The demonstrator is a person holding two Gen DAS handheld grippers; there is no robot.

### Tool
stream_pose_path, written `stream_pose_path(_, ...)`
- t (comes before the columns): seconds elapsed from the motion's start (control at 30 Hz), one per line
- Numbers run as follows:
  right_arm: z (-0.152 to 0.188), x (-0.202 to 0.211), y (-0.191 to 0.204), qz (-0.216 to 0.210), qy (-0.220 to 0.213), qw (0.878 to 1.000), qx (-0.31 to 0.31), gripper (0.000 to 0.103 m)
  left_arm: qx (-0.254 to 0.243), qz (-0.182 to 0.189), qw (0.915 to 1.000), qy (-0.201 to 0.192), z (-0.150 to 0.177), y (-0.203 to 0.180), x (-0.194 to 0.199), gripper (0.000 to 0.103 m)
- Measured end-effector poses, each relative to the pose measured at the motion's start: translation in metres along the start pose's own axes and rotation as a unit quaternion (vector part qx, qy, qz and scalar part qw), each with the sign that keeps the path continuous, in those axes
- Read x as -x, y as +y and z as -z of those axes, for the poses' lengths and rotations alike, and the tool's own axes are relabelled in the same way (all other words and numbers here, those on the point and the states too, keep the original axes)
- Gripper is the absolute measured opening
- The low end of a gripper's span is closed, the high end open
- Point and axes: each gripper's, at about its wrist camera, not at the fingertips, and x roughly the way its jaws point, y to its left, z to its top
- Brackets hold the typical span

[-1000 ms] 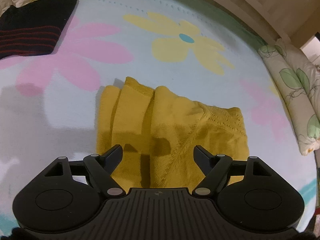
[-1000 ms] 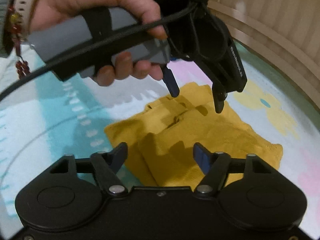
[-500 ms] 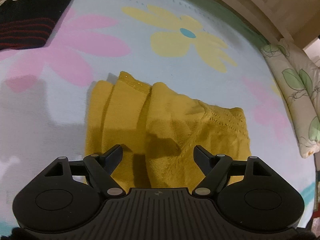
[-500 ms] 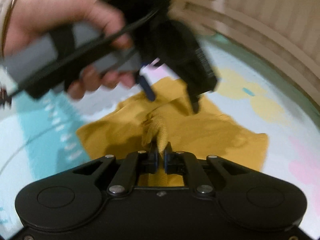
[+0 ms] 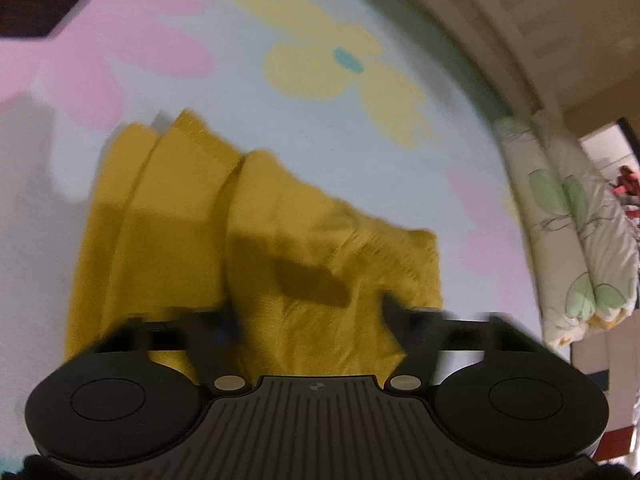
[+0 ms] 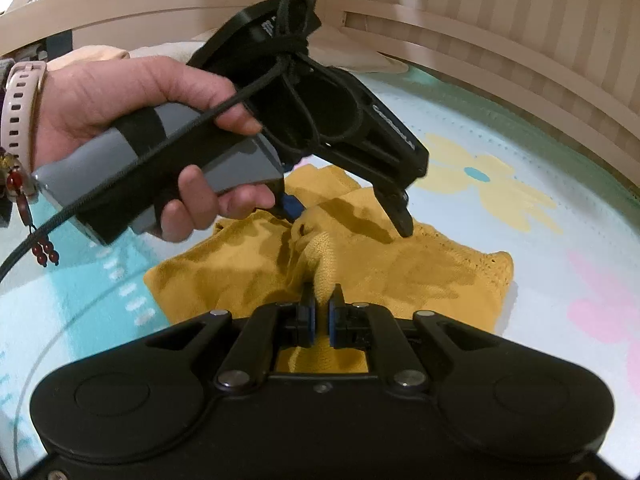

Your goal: Fold small clothes

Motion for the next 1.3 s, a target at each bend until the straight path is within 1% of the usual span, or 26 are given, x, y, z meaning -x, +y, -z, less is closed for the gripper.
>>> stream_pose_path(0.03,0.0,-0.001,0.0,0.0,0.001,1.0,-0.001,0.011,-0.007,-0.014,0.9999,-0.002,0.001,-0.003,0.0,0.011)
stream_pose_path(0.07,0.001,0.001,-0.001,0.0,0.002,1.0,0.0,0.011,-0.019,-0.027,0.9995,-0.003,0.001,-0.006,0.0,0.011)
stream_pose_path(0.13,0.003,0.002,0.001,0.002,0.004,1.0,0.002,0.011,-0.043,-0.032,0.9985,-0.01,0.003,-0.011,0.005,0.009)
stream_pose_path(0.2,0.001,0.003,0.002,0.004,0.004,1.0,0.004,0.011,-0.054,-0.039,0.9975,-0.02,0.002,-0.015,0.014,0.008)
stream_pose_path(0.3,-0.003,0.007,0.007,0.008,-0.007,1.0,0.005,0.011,-0.065,-0.021,0.9966,-0.045,-0.004,-0.019,0.036,0.008)
stream_pose_path(0.4,-0.012,0.014,0.016,0.0,-0.026,1.0,0.004,0.011,-0.072,-0.012,0.9953,-0.063,-0.007,-0.019,0.057,0.008)
stream_pose_path(0.47,-0.019,0.017,0.025,-0.008,-0.035,0.999,0.006,0.011,-0.078,-0.021,0.9946,-0.065,-0.008,-0.016,0.065,0.008)
stream_pose_path(0.57,-0.026,0.013,0.039,-0.024,-0.037,0.999,0.012,0.011,-0.077,-0.046,0.9941,-0.061,-0.009,-0.002,0.069,0.008)
stream_pose_path(0.67,-0.029,0.003,0.052,-0.035,-0.028,0.999,0.021,0.011,-0.064,-0.053,0.9955,-0.046,-0.008,0.019,0.066,0.008)
stream_pose_path(0.77,-0.027,-0.01,0.06,-0.047,-0.007,0.999,0.021,0.011,-0.06,-0.064,0.9957,-0.03,-0.007,0.033,0.055,0.008)
stream_pose_path(0.83,-0.024,-0.02,0.065,-0.054,0.015,0.998,0.024,0.013,-0.057,-0.079,0.995,-0.021,-0.005,0.041,0.048,0.011)
stream_pose_path(0.9,-0.017,-0.032,0.065,-0.065,0.041,0.997,0.027,0.024,-0.059,-0.092,0.9938,-0.02,-0.003,0.044,0.045,0.015)
stream_pose_path(0.93,-0.016,-0.035,0.065,-0.076,0.052,0.995,0.027,0.025,-0.058,-0.096,0.9934,-0.024,-0.003,0.046,0.046,0.017)
stream_pose_path(1.0,-0.011,-0.038,0.065,-0.104,0.06,0.992,0.026,0.046,-0.043,-0.098,0.9938,-0.028,-0.006,0.05,0.05,0.018)
stream_pose_path(1.03,-0.01,-0.036,0.064,-0.12,0.058,0.991,0.026,0.048,-0.036,-0.108,0.9929,-0.034,-0.008,0.054,0.056,0.019)
stream_pose_path(1.1,-0.007,-0.027,0.062,-0.147,0.05,0.988,0.028,0.048,-0.027,-0.136,0.9891,-0.05,-0.01,0.061,0.066,0.019)
stream_pose_path(1.17,-0.004,-0.02,0.062,-0.157,0.043,0.986,0.028,0.048,-0.009,-0.172,0.9832,-0.06,-0.013,0.07,0.075,0.019)
stream_pose_path(1.2,-0.004,-0.017,0.058,-0.159,0.039,0.986,0.025,0.048,-0.002,-0.184,0.9805,-0.069,-0.015,0.073,0.079,0.019)
stream_pose_path(1.3,-0.006,-0.009,0.04,-0.156,0.02,0.987,0.002,0.048,0.0,-0.177,0.9795,-0.097,-0.018,0.07,0.088,0.019)
